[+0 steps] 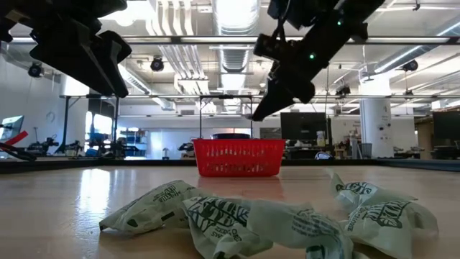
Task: Pick and place items into bin
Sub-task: Put the stevia packet into the red bin
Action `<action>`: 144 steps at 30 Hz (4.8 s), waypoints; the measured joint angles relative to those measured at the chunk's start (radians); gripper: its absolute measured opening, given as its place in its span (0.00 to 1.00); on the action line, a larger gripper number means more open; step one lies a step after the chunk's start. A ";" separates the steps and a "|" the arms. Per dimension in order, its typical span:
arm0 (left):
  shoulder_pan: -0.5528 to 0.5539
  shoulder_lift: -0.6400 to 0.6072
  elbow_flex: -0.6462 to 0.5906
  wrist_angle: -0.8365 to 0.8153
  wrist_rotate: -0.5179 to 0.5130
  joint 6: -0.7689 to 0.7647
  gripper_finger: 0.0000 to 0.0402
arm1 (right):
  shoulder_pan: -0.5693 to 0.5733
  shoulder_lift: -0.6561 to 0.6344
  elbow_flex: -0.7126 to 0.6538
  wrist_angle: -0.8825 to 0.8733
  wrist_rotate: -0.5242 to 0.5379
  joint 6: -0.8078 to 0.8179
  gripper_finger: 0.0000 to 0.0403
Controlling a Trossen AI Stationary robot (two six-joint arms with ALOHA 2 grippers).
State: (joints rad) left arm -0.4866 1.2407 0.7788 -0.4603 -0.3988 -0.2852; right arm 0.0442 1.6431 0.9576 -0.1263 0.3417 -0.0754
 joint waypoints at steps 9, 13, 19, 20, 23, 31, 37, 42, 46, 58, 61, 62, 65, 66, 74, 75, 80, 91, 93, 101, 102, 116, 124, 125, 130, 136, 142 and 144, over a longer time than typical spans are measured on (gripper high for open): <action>0.000 0.000 0.000 -0.005 0.005 0.000 0.34 | -0.026 0.004 -0.008 0.035 -0.010 0.001 0.16; 0.000 0.000 0.000 -0.006 0.032 -0.014 0.34 | -0.026 0.004 -0.005 0.036 -0.010 -0.012 0.26; -0.002 0.000 0.000 -0.069 0.086 -0.148 0.34 | -0.025 0.004 -0.009 0.035 -0.009 -0.031 0.36; -0.003 0.000 0.000 -0.082 0.109 -0.188 0.34 | -0.024 0.004 -0.010 0.035 -0.009 -0.036 0.37; -0.025 0.000 -0.001 -0.109 0.157 -0.303 0.34 | -0.015 0.004 -0.013 0.034 -0.009 -0.043 0.39; -0.177 0.064 -0.005 -0.101 0.192 -0.543 0.34 | 0.013 0.003 -0.022 0.031 -0.123 -0.122 0.37; -0.280 0.119 -0.005 -0.109 0.252 -0.770 0.34 | 0.021 0.002 -0.023 0.033 -0.166 -0.151 0.35; -0.332 0.163 -0.005 -0.117 0.284 -0.869 0.34 | 0.022 0.002 -0.023 0.034 -0.168 -0.151 0.34; -0.352 0.198 -0.005 -0.155 0.311 -0.912 0.34 | 0.021 0.002 -0.023 0.035 -0.168 -0.145 0.34; -0.362 0.226 0.005 -0.242 0.332 -0.914 0.34 | 0.024 0.001 -0.023 0.041 -0.193 -0.127 0.33; -0.361 0.211 0.027 -0.286 0.311 -0.914 0.34 | 0.024 0.001 -0.023 0.050 -0.194 -0.129 0.33; -0.361 0.209 0.033 -0.300 0.311 -0.914 0.34 | 0.024 0.000 -0.023 0.052 -0.194 -0.130 0.33; -0.361 0.209 0.042 -0.310 0.315 -0.914 0.34 | 0.024 0.000 -0.023 0.053 -0.194 -0.132 0.32; -0.362 0.209 0.042 -0.308 0.317 -0.915 0.34 | 0.024 0.000 -0.023 0.053 -0.194 -0.132 0.32; -0.374 0.211 0.030 -0.308 0.384 -1.000 0.34 | 0.024 0.000 -0.024 0.053 -0.223 -0.135 0.32; -0.377 0.211 0.031 -0.308 0.386 -1.002 0.34 | 0.024 0.000 -0.024 0.053 -0.223 -0.136 0.32; -0.383 0.211 0.030 -0.306 0.387 -1.020 0.34 | 0.024 0.000 -0.024 0.053 -0.223 -0.138 0.32; -0.384 0.211 0.001 -0.278 0.378 -1.019 0.34 | 0.024 0.000 -0.024 0.053 -0.223 -0.135 0.32; -0.384 0.212 -0.001 -0.280 0.373 -1.018 0.34 | 0.024 0.000 -0.024 0.053 -0.223 -0.135 0.32; -0.384 0.212 -0.030 -0.237 0.372 -1.018 0.34 | 0.024 0.000 -0.024 0.053 -0.223 -0.138 0.32; -0.384 0.212 -0.038 -0.217 0.372 -1.018 0.34 | 0.024 0.000 -0.024 0.053 -0.223 -0.138 0.32; -0.384 0.211 -0.051 -0.233 0.382 -1.015 0.09 | 0.024 0.000 -0.025 0.054 -0.222 -0.137 0.32; -0.379 0.193 -0.025 -0.315 0.380 -0.988 0.01 | 0.024 0.000 -0.025 0.054 -0.221 -0.140 0.32; -0.373 0.188 -0.021 -0.328 0.367 -0.975 0.01 | 0.024 0.000 -0.025 0.055 -0.221 -0.142 0.32; -0.311 0.167 0.006 -0.360 0.228 -0.853 0.00 | 0.024 0.000 -0.025 0.056 -0.220 -0.147 0.32; -0.181 0.163 0.053 -0.352 -0.024 -0.585 0.00 | 0.024 -0.008 -0.025 0.056 -0.219 -0.155 0.32; -0.031 0.163 0.074 -0.166 -0.296 -0.239 0.00 | 0.024 -0.028 -0.025 0.055 -0.219 -0.161 0.32; 0.026 0.163 0.070 -0.043 -0.308 -0.094 0.00 | 0.024 -0.036 -0.025 0.056 -0.219 -0.161 0.32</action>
State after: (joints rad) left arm -0.4607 1.4036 0.8490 -0.5034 -0.7067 -0.3793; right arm 0.0677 1.6071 0.9329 -0.0707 0.1223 -0.2366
